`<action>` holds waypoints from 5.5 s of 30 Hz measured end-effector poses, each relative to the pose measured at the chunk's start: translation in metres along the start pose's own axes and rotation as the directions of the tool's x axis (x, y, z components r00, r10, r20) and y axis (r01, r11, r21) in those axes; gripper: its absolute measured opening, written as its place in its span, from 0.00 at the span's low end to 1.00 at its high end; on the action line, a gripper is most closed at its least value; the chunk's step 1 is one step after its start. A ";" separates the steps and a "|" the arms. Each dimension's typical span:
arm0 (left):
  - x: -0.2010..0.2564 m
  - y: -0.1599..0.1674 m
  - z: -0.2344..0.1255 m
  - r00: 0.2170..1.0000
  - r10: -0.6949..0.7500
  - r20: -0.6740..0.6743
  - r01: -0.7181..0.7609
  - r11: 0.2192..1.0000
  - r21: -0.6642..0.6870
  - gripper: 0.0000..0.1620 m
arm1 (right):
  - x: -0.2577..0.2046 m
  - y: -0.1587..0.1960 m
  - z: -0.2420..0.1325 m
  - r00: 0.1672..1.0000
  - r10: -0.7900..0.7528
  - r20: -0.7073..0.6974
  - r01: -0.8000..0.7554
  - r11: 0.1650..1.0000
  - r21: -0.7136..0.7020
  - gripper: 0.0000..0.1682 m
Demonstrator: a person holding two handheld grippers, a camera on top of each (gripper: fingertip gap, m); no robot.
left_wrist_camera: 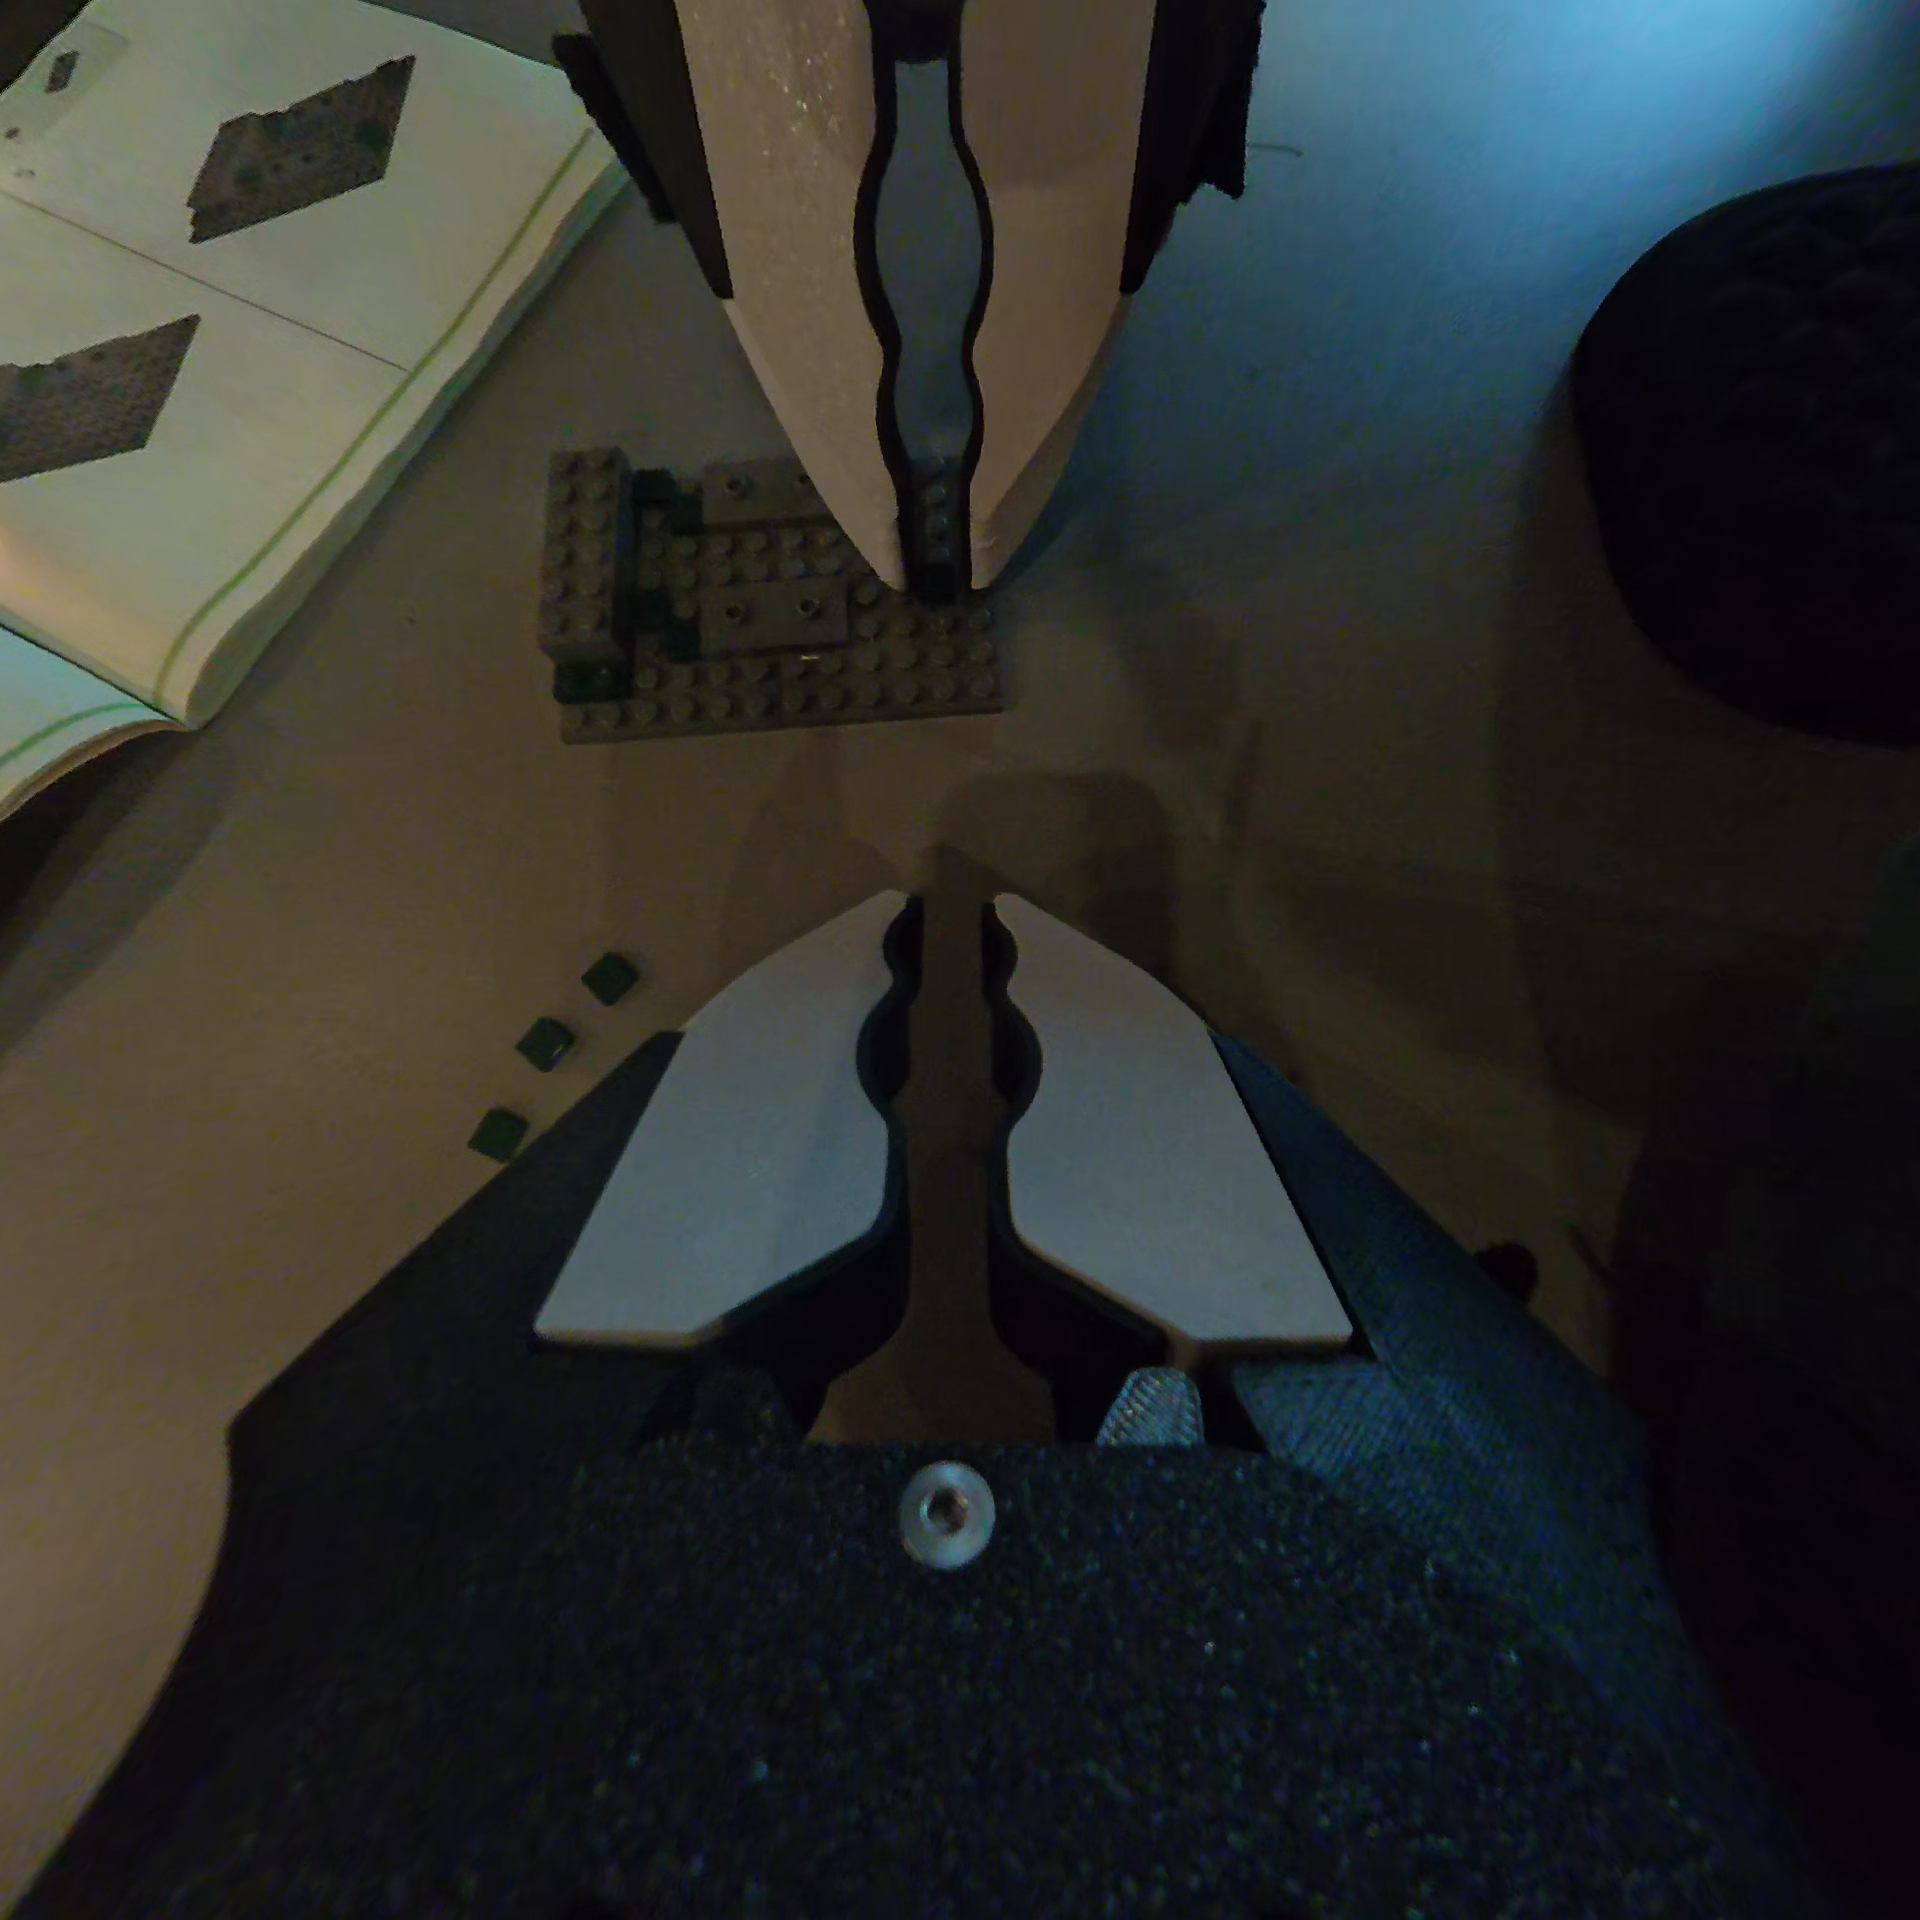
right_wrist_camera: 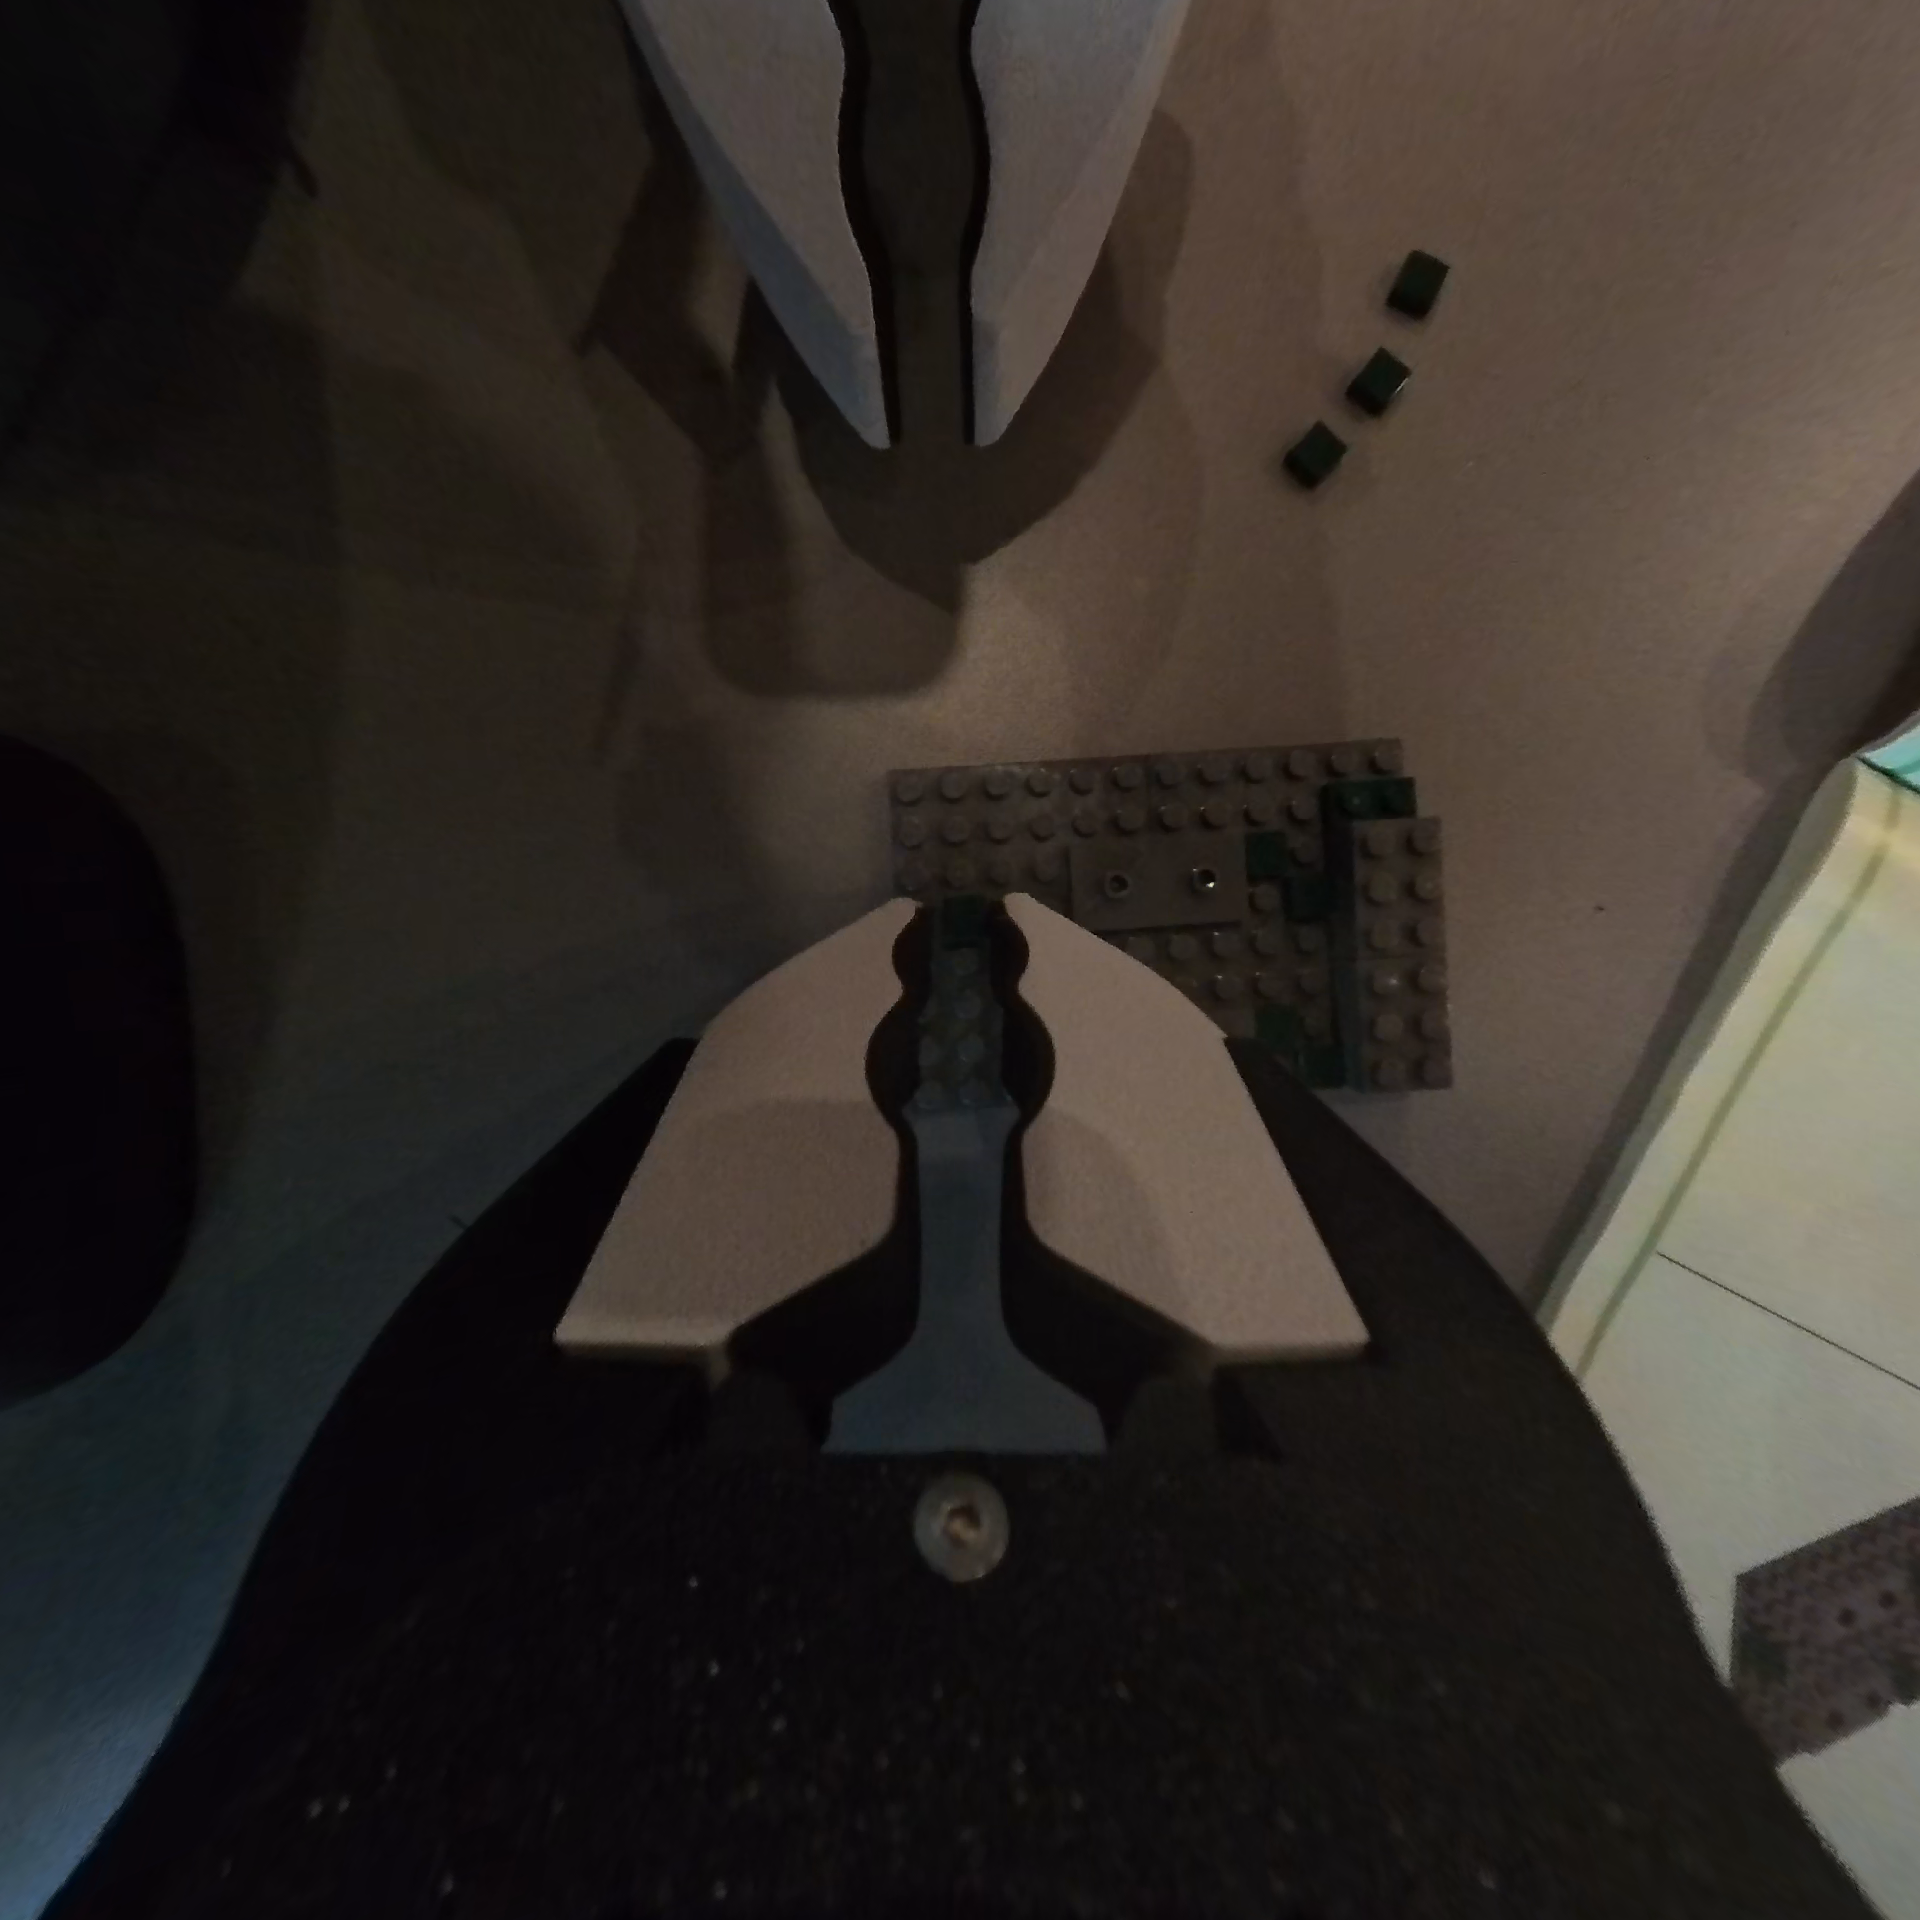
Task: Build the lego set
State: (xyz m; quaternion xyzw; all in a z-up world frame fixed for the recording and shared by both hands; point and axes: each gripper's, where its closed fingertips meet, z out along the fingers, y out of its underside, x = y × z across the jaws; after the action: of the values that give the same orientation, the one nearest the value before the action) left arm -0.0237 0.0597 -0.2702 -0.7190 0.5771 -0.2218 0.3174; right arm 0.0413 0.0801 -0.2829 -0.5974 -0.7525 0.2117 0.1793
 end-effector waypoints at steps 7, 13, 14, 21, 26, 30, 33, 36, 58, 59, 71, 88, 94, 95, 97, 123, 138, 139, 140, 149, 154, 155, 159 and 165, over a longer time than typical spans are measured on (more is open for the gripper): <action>0.001 0.000 0.000 1.000 0.002 -0.004 -0.002 1.000 0.003 0.07 | -0.002 -0.001 0.001 1.000 0.008 0.010 -0.008 1.000 0.006 0.08; 0.001 -0.001 0.000 1.000 0.005 -0.005 -0.005 1.000 0.007 0.07 | -0.001 -0.002 0.000 1.000 0.000 0.007 0.000 1.000 0.002 0.09; 0.001 -0.001 0.000 1.000 0.006 -0.005 -0.006 1.000 0.008 0.07 | -0.001 -0.002 0.000 1.000 -0.001 0.004 0.001 1.000 0.005 0.09; 0.001 -0.001 0.000 1.000 0.000 -0.007 0.000 1.000 0.011 0.07 | 0.008 -0.010 -0.014 0.995 0.082 -0.060 -0.077 0.993 0.084 0.08; 0.001 -0.001 -0.002 1.000 0.004 -0.003 -0.004 1.000 0.014 0.07 | 0.011 0.002 -0.014 0.974 0.194 -0.120 -0.182 0.977 0.108 0.06; -0.001 -0.001 -0.003 1.000 -0.004 0.004 0.004 1.000 0.021 0.07 | 0.012 0.010 -0.020 0.913 0.356 -0.197 -0.326 0.930 0.169 0.09; -0.002 -0.002 -0.005 1.000 -0.010 0.007 0.010 0.999 0.031 0.07 | 0.005 0.011 -0.028 0.834 0.507 -0.217 -0.448 0.853 0.268 0.16; -0.007 -0.003 -0.007 1.000 -0.008 0.008 0.008 0.999 0.034 0.07 | -0.001 0.015 -0.031 0.706 0.657 -0.265 -0.569 0.748 0.342 0.24; -0.032 -0.016 -0.028 0.992 0.123 0.021 -0.125 0.990 0.068 0.08 | 0.019 0.002 0.006 0.235 0.826 -0.513 -0.736 0.496 0.462 0.40; -0.032 -0.015 -0.028 0.992 0.121 0.022 -0.122 0.990 0.068 0.08 | 0.019 0.003 0.006 0.254 0.822 -0.509 -0.733 0.507 0.453 0.40; -0.037 -0.005 -0.023 0.996 0.090 0.002 -0.090 0.995 0.030 0.10 | -0.007 -0.003 0.006 0.744 0.573 -0.342 -0.493 0.818 0.298 0.39; -0.007 0.014 -0.002 0.953 0.218 -0.210 -0.212 0.976 0.050 0.40 | -0.026 -0.022 0.005 0.915 0.394 -0.088 -0.344 0.876 0.338 0.39; 0.003 0.014 0.009 0.922 0.270 -0.277 -0.265 0.963 0.055 0.48 | -0.032 -0.026 0.004 0.930 0.361 -0.070 -0.314 0.880 0.356 0.39; 0.005 0.013 0.010 0.918 0.277 -0.284 -0.272 0.961 0.057 0.49 | -0.033 -0.027 0.004 0.931 0.358 -0.068 -0.312 0.879 0.361 0.39; 0.007 0.011 0.012 0.913 0.277 -0.301 -0.274 0.960 0.053 0.48 | -0.034 -0.027 0.004 0.933 0.352 -0.068 -0.306 0.880 0.364 0.39; 0.011 0.013 0.006 0.891 0.307 -0.334 -0.306 0.950 0.056 0.43 | -0.038 -0.037 -0.013 0.934 0.348 -0.086 -0.285 0.865 0.414 0.37; 0.013 0.014 0.007 0.893 0.330 -0.306 -0.320 0.944 0.085 0.43 | -0.044 -0.019 -0.003 0.910 0.350 -0.222 -0.310 0.931 0.194 0.09; 0.013 0.015 0.006 0.893 0.329 -0.307 -0.320 0.944 0.082 0.43 | -0.044 -0.019 -0.001 0.909 0.354 -0.220 -0.317 0.930 0.188 0.09; 0.013 0.015 0.007 0.893 0.327 -0.309 -0.318 0.945 0.080 0.43 | -0.043 -0.018 0.000 0.906 0.361 -0.222 -0.324 0.928 0.184 0.09; 0.015 0.013 0.007 0.894 0.331 -0.302 -0.317 0.944 0.096 0.43 | -0.044 -0.015 0.007 0.900 0.399 -0.174 -0.376 0.914 0.150 0.06; 0.016 0.012 0.006 0.893 0.339 -0.297 -0.322 0.941 0.104 0.43 | -0.044 -0.016 0.007 0.900 0.405 -0.161 -0.383 0.911 0.154 0.04; 0.016 0.012 0.007 0.893 0.339 -0.298 -0.323 0.941 0.103 0.43 | -0.045 -0.017 0.007 0.902 0.399 -0.164 -0.376 0.914 0.152 0.04; 0.016 0.012 0.007 0.892 0.340 -0.297 -0.324 0.941 0.103 0.43 | -0.048 -0.022 0.006 0.914 0.368 -0.171 -0.344 0.926 0.152 0.04; 0.017 0.012 0.007 0.891 0.345 -0.295 -0.329 0.939 0.103 0.43 | -0.052 -0.027 0.007 0.920 0.349 -0.178 -0.325 0.934 0.147 0.04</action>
State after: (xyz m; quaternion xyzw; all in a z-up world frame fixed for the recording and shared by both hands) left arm -0.0233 0.0426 -0.2844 -0.5563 0.7298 -0.2873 0.2746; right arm 0.0274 0.0234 -0.2753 -0.7251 -0.6028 0.2208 0.2493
